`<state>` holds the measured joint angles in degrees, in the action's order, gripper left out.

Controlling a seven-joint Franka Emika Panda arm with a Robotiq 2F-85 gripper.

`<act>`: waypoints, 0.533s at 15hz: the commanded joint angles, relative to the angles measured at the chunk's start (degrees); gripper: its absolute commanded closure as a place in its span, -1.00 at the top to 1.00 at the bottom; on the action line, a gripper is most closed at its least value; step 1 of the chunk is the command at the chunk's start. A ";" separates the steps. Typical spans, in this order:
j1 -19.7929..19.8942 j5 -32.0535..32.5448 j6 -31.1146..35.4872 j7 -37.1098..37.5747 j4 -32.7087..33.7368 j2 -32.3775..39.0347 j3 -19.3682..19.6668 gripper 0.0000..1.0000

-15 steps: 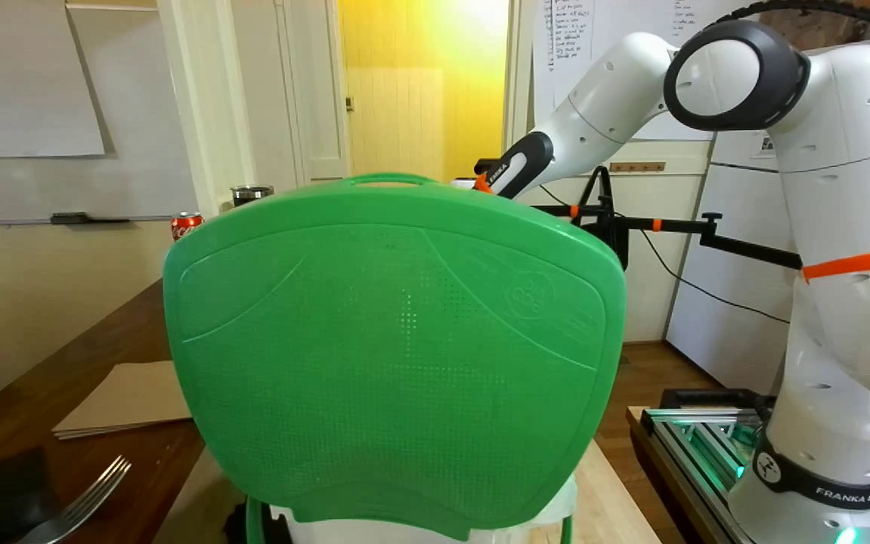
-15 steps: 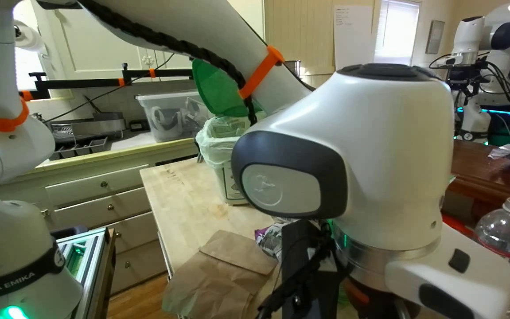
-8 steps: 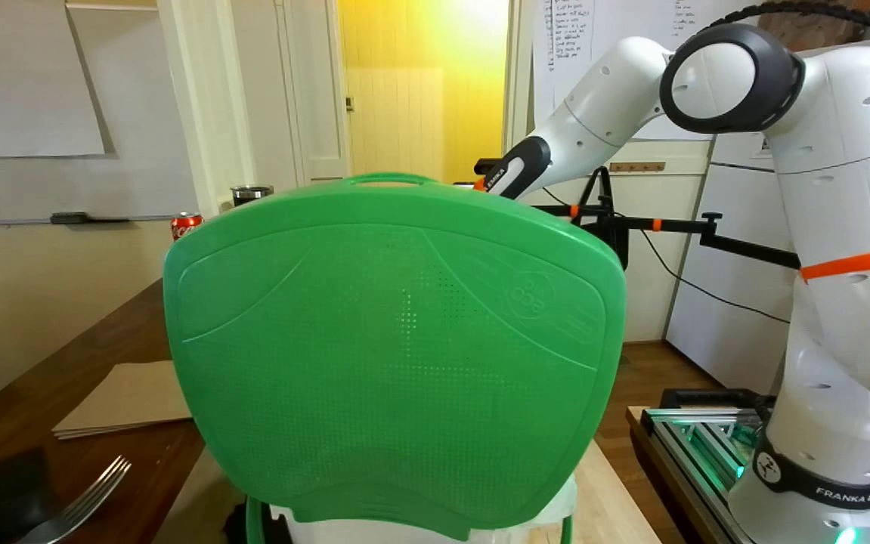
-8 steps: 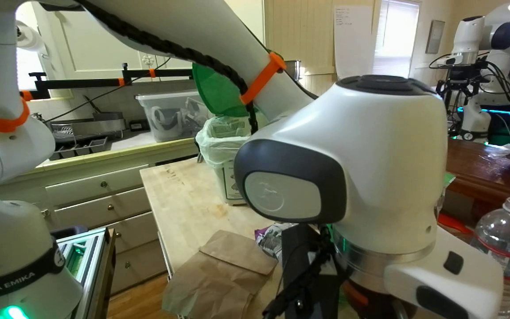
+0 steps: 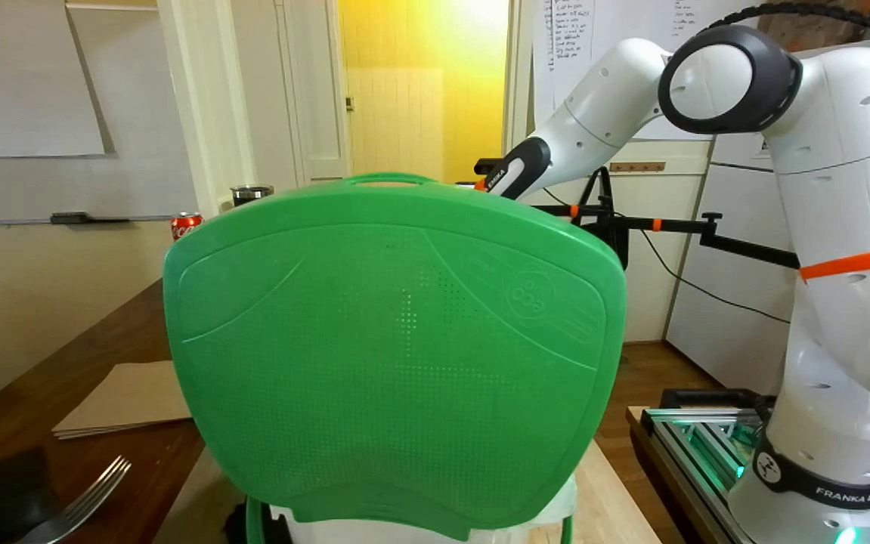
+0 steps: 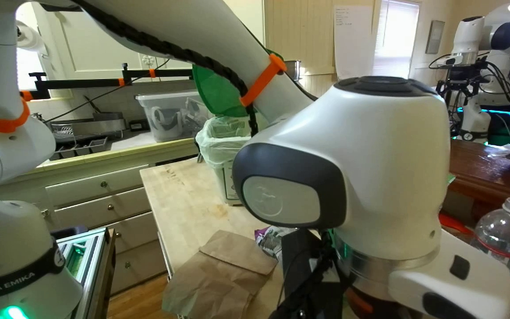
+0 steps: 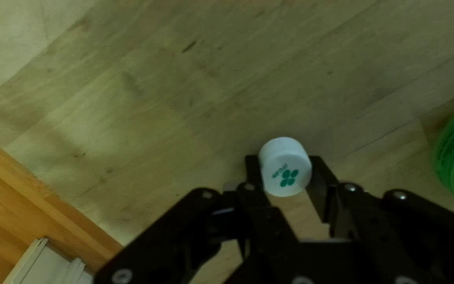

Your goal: Place the white lid on the green bottle

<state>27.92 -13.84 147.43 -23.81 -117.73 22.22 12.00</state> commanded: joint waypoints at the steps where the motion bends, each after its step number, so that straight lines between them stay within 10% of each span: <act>1: 1.59 -0.05 -1.14 -2.58 -1.04 -2.94 -0.60 -0.82; 8: 0.76 1.09 -9.04 -3.40 -0.49 -10.98 1.60 -0.82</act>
<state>28.90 -13.61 143.75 -26.02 -117.56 15.66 12.82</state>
